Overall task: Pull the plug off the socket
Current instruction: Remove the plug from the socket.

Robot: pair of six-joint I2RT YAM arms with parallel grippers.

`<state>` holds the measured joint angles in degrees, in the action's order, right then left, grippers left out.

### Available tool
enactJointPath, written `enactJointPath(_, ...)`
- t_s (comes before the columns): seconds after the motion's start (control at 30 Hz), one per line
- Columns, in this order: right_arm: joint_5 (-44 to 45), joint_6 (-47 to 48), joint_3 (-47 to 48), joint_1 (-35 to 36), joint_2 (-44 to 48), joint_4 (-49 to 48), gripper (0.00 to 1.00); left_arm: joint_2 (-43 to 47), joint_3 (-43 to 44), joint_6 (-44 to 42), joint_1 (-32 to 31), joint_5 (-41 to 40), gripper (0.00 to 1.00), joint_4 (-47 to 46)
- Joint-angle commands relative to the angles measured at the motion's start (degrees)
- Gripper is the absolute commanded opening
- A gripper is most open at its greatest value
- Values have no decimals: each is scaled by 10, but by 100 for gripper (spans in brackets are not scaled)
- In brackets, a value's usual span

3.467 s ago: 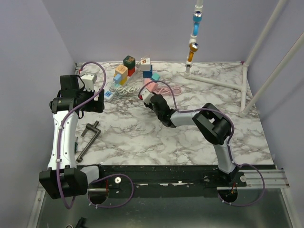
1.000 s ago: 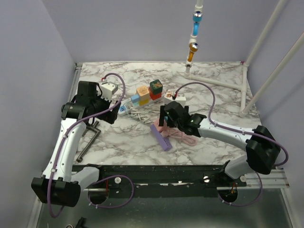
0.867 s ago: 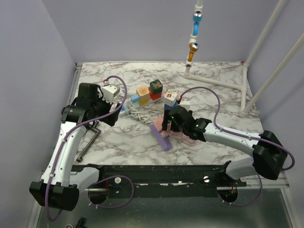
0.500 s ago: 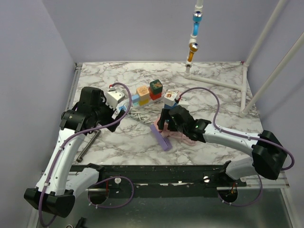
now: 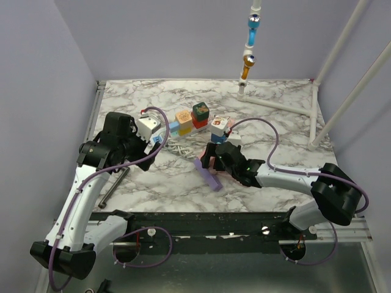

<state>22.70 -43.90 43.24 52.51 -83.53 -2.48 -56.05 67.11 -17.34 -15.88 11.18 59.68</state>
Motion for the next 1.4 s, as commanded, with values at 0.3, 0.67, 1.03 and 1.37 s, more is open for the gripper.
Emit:
enactJointPath(0.3, 30, -15, -57, 4, -13, -113, 100, 9, 13, 0, -9, -9, 99, 7)
enactJointPath(0.67, -21, -17, -140, 3, -43, -358, 92, 97, -69, -46, -31, 116, 99, -26)
enactJointPath(1.03, -90, 23, -281, 32, 112, -381, 47, 129, -144, -59, -69, 166, 98, -90)
enactJointPath(1.37, -92, 78, -320, 49, 227, -292, 49, 76, -163, -61, -137, 165, 98, -161)
